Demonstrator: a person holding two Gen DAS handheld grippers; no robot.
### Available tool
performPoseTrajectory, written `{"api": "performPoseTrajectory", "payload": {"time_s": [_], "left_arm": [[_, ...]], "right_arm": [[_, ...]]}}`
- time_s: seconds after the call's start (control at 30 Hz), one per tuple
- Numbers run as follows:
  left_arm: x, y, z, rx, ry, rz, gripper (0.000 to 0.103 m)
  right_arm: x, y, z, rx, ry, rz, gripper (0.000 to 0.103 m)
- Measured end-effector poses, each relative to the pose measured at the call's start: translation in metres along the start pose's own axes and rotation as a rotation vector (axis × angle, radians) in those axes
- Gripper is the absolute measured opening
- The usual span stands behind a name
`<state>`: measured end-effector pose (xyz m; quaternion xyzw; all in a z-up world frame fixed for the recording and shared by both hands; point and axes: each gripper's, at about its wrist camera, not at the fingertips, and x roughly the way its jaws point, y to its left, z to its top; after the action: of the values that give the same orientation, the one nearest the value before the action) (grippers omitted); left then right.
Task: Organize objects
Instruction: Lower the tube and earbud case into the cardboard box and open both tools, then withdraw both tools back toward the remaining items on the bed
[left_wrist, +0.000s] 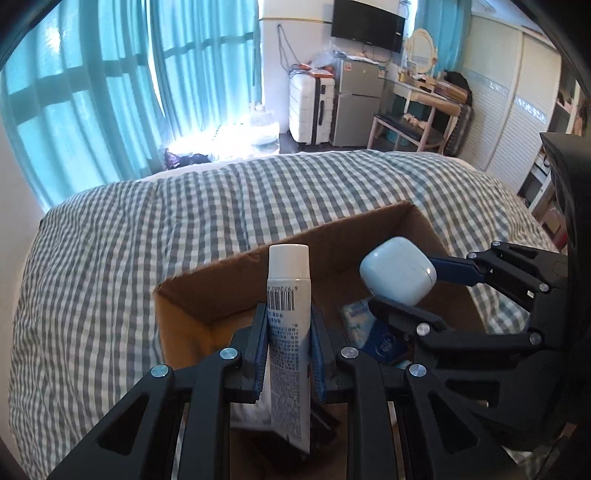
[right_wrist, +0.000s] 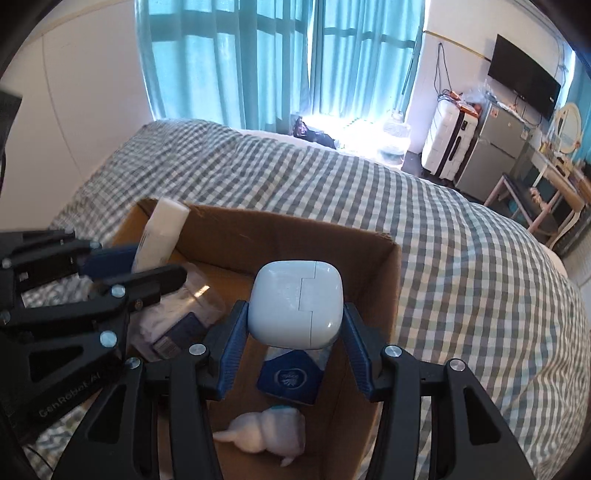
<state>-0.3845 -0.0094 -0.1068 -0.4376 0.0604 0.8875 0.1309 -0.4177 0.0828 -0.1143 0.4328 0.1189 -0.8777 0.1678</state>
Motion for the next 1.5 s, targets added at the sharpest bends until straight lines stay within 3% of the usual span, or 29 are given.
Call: {"api": "performPoseTrajectory", "payload": {"time_s": [0.23,0.37,0.43,0.5,0.6,0.73,0.87,1.13,1.23,1.5], "left_arm": [[0.007,-0.009,-0.001,0.028,-0.015,0.006,0.022],[-0.006,-0.016,0.004,0.037,0.003,0.01,0.026],[-0.02,-0.016,0.007,0.026,0.0,0.012,0.039],[-0.038,-0.014,0.011,0.016,-0.016,0.019,0.066],[-0.082,-0.017,0.014,0.002,-0.083,0.035,0.078],[-0.132,-0.025,0.013,-0.004,-0.129,0.062,0.082],[-0.183,-0.031,0.006,-0.031,-0.19,0.083,0.094],[-0.264,-0.047,-0.026,-0.046,-0.282,0.15,0.1],[-0.281,-0.048,-0.041,-0.062,-0.296,0.174,0.101],[-0.281,-0.041,-0.098,-0.128,-0.275,0.183,0.102]], "right_arm": [[-0.001,-0.004,-0.012,-0.007,-0.017,0.003,0.05],[-0.023,-0.006,-0.011,-0.017,-0.074,-0.03,0.064],[-0.038,-0.008,-0.011,-0.025,-0.107,-0.037,0.069],[-0.054,-0.012,-0.009,-0.036,-0.128,-0.056,0.07],[-0.089,-0.015,-0.01,-0.029,-0.165,-0.058,0.074],[-0.147,-0.013,-0.012,-0.013,-0.225,-0.053,0.079],[-0.203,-0.007,-0.016,-0.003,-0.274,-0.037,0.082],[-0.295,0.018,-0.049,-0.028,-0.388,-0.086,0.1],[-0.315,0.021,-0.069,-0.036,-0.418,-0.1,0.101],[-0.314,0.022,-0.121,-0.055,-0.411,-0.095,0.101]]}}
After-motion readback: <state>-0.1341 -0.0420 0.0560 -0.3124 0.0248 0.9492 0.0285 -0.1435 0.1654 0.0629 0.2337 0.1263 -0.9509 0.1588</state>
